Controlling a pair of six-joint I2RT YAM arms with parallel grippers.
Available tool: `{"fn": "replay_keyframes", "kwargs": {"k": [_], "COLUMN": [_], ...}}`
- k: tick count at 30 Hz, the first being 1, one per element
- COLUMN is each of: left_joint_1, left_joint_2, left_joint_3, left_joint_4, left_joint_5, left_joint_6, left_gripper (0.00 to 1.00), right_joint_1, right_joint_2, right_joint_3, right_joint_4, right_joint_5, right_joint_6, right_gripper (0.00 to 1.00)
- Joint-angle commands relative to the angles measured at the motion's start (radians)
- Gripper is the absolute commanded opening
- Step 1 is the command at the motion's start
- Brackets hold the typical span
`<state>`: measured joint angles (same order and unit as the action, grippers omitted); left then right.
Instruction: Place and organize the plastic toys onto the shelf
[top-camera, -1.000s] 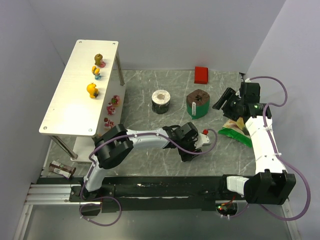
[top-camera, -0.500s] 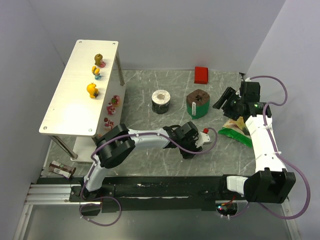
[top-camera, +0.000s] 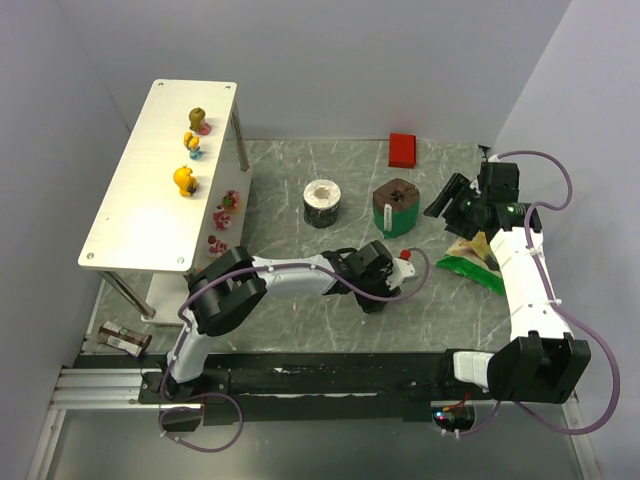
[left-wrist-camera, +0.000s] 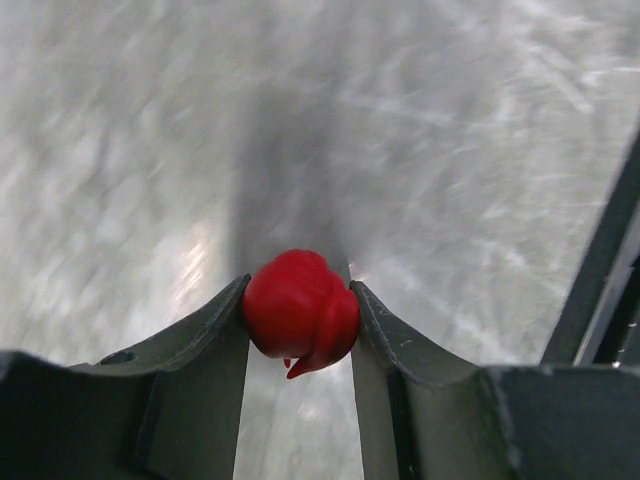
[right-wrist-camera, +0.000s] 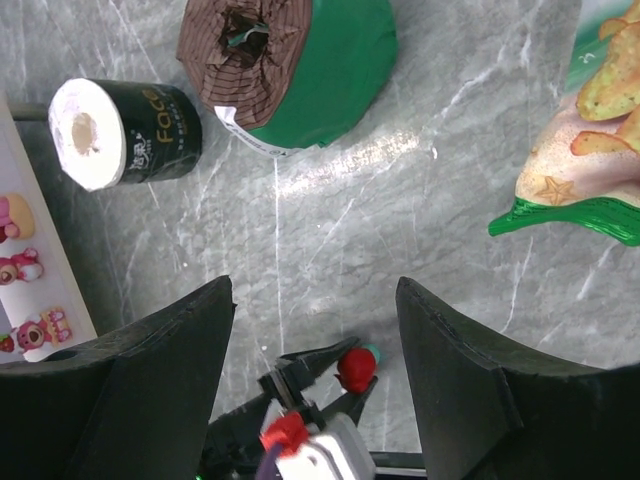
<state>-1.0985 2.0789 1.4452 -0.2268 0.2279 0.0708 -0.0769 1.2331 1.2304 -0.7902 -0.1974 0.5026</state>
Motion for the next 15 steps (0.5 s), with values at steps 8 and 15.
{"fn": "replay_keyframes", "kwargs": {"k": [8, 15], "left_joint_1": [0.031, 0.031], "left_joint_2": [-0.275, -0.309], "left_joint_3": [0.193, 0.412], "left_joint_4": [-0.448, -0.834], "left_joint_5": [-0.386, -0.574], "left_joint_6": [-0.35, -0.618], "left_gripper": [0.01, 0.01], "right_joint_1": [-0.006, 0.005], "right_joint_2": [-0.026, -0.023], "right_joint_3": [0.004, 0.015], "right_joint_4": [0.069, 0.042], "right_joint_5": [-0.042, -0.091], "right_joint_6": [0.002, 0.017], "right_gripper": [0.73, 0.72]}}
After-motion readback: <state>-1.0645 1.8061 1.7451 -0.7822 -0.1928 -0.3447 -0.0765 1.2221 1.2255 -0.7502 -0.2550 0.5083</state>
